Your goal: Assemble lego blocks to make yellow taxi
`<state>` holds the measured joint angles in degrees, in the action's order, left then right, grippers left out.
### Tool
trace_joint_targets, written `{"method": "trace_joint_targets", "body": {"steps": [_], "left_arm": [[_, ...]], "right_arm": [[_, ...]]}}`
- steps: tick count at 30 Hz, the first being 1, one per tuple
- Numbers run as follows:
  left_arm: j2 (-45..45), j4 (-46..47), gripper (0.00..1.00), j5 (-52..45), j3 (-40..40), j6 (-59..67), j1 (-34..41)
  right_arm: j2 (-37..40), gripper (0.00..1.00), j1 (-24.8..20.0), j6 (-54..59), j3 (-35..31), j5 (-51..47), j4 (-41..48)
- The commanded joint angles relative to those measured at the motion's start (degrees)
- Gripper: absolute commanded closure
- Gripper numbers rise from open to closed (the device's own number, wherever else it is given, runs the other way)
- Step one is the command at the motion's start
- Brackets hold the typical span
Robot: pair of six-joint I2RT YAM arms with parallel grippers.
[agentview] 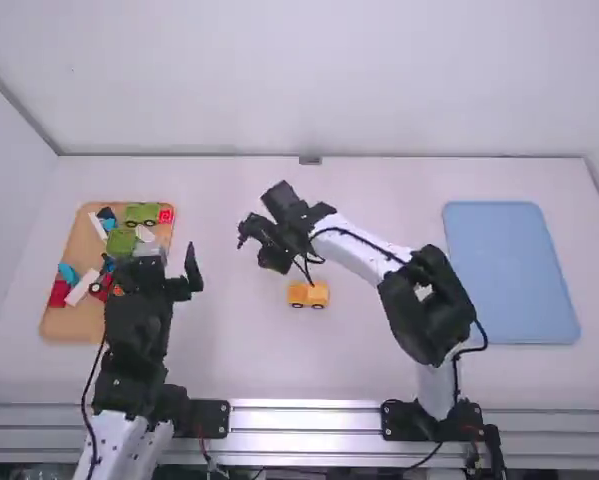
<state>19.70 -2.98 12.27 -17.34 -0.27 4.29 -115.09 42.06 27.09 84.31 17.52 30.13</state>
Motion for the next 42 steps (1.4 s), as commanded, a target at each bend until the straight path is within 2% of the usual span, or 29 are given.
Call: {"method": "trace_joint_targets", "body": {"steps": [1, 4, 11, 22, 31, 42], "left_arm": [[-3.0, 0.5, 0.01, -0.2, 1.2, -0.4, 0.2], [-3.5, 1.7, 0.01, -1.3, 1.2, -0.4, 0.2], [-0.9, 1.6, 0.01, -1.0, 1.2, -0.4, 0.2], [1.5, 0.0, 0.01, -1.0, 1.2, -0.4, 0.2], [1.5, 0.0, 0.01, -1.0, 1.2, -0.4, 0.2], [1.5, 0.2, 0.01, -0.9, 1.2, -0.4, 0.2]], "right_arm": [[-1.9, 0.95, 1.5, 3.3, 1.2, -2.1, 1.8], [-2.7, 0.95, 3.2, 3.6, 1.2, -5.5, 2.2], [-4.5, 0.96, 6.5, 7.7, 1.2, -6.0, 2.0], [-7.3, 0.97, 6.7, 7.9, 1.3, -6.1, 2.0], [-12.2, 1.0, 6.8, 9.9, 10.3, -6.4, 11.0], [-14.9, 1.0, 8.2, 11.2, 11.5, -9.0, 12.2]]}}
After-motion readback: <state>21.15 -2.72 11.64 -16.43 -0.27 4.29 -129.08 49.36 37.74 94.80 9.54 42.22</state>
